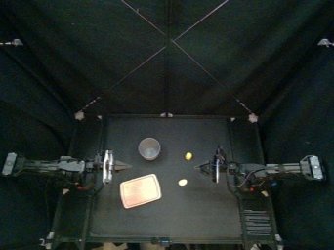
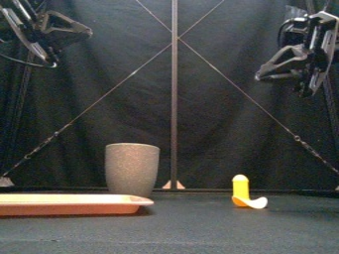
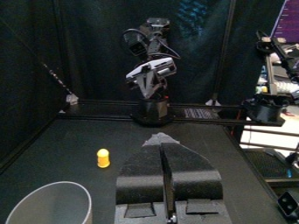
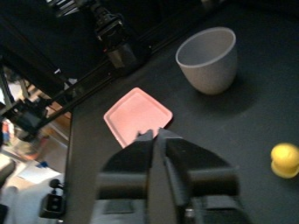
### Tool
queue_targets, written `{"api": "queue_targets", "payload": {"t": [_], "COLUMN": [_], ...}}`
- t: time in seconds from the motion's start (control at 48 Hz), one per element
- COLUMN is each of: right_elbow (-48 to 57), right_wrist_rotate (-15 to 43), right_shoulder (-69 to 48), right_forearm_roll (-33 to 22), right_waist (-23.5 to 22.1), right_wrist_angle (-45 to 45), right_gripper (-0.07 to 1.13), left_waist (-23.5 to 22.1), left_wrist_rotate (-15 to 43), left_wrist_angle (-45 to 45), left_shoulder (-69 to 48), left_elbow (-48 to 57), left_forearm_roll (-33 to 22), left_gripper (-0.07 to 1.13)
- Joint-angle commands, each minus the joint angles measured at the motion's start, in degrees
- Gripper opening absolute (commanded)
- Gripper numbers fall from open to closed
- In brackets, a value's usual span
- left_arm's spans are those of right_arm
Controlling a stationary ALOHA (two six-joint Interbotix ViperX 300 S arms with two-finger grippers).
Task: Pick the chip then place it on the pink plate
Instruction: Pick the chip
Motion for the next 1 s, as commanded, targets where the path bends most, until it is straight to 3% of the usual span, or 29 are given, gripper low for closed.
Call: {"api": "queue_targets", "payload": {"t": [0.021, 0.104, 0.271, 0.521, 0.75, 1.0], "right_elbow": [0.0, 0.62, 2.81, 4.04, 1.05, -4.39], "right_wrist_rotate": [3.96, 8.09, 17.05, 30.32, 34.37, 34.8], "right_shoulder": [0.7, 1.32, 4.31, 11.6, 17.49, 28.83], "right_forearm_roll": [1.23, 1.32, 1.67, 0.79, -0.09, 1.14], "right_waist": [0.09, 0.09, -0.97, -1.76, -0.26, 2.37], "right_wrist_angle": [2.29, 3.87, 5.36, 6.68, 5.27, 3.43], "right_gripper": [1.02, 1.11, 1.02, 1.01, 1.01, 1.01], "left_waist": [0.09, 0.18, 1.23, 2.9, 3.87, 3.87], "left_wrist_rotate": [0.09, 0.18, 0.18, 0.0, 0.0, 0.09], "left_wrist_angle": [-0.62, -0.7, -0.97, -0.97, -0.97, -0.97], "left_shoulder": [0.35, 0.35, 0.35, 0.35, 0.35, 0.26], "left_elbow": [-0.97, -0.62, -0.09, 0.62, 1.49, 2.9], "left_forearm_roll": [-1.23, -1.85, -2.55, -3.52, -6.06, -7.38], "left_gripper": [0.0, 0.0, 0.0, 0.0, 0.0, 0.0]}}
